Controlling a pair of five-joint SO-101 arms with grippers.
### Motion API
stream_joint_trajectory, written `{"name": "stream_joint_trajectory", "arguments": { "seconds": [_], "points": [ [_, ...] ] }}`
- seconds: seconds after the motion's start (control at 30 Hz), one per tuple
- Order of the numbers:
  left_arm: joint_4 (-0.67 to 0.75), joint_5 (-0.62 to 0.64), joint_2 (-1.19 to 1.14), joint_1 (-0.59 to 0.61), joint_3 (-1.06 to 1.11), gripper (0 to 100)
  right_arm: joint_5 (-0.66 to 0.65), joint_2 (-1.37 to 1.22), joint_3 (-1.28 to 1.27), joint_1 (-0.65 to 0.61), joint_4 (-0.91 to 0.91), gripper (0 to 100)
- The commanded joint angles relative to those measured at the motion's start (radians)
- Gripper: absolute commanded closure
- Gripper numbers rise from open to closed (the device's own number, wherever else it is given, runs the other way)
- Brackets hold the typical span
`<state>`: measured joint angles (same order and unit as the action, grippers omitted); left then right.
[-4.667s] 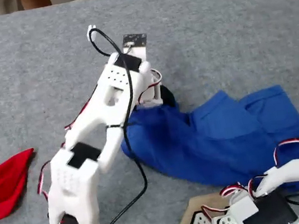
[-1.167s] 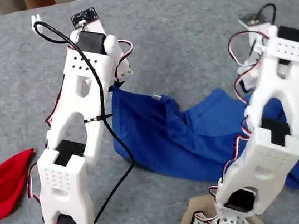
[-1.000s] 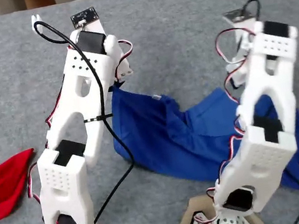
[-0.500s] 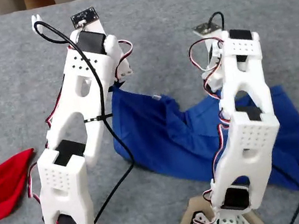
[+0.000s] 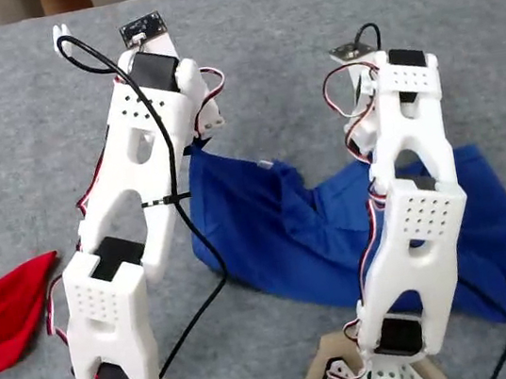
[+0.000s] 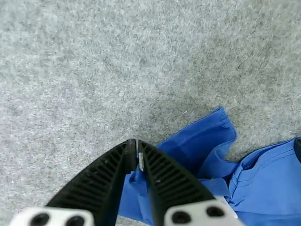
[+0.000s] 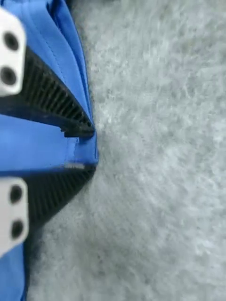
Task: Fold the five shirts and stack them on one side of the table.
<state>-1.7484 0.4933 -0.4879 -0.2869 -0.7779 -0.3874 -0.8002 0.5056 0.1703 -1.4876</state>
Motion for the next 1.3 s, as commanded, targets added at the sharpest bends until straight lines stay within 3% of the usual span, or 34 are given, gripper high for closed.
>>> {"name": "stream_joint_trajectory", "arguments": {
  "seconds": [0.0,0.17,0.4,0.6,0.97,1.27],
  "points": [
    [-0.011,-0.002,0.045,-0.006,0.002,98,0.011,0.001,0.025,0.002,-0.038,99.1],
    [-0.011,-0.003,0.047,-0.006,-0.005,98,0.063,0.001,0.142,0.042,-0.137,99.5],
    [-0.011,-0.046,0.056,0.002,-0.037,98,0.089,0.031,0.529,0.124,-0.301,99.5],
    [-0.011,-0.083,0.099,0.038,-0.135,98,0.084,0.315,0.57,0.202,-0.299,99.5],
    [-0.011,-0.253,0.426,0.052,-0.147,98,0.081,0.9,0.576,0.249,-0.293,99.5],
    [-0.011,-0.367,0.716,0.203,-0.144,98,0.087,1.221,0.578,0.298,-0.184,99.5]
  ]
}}
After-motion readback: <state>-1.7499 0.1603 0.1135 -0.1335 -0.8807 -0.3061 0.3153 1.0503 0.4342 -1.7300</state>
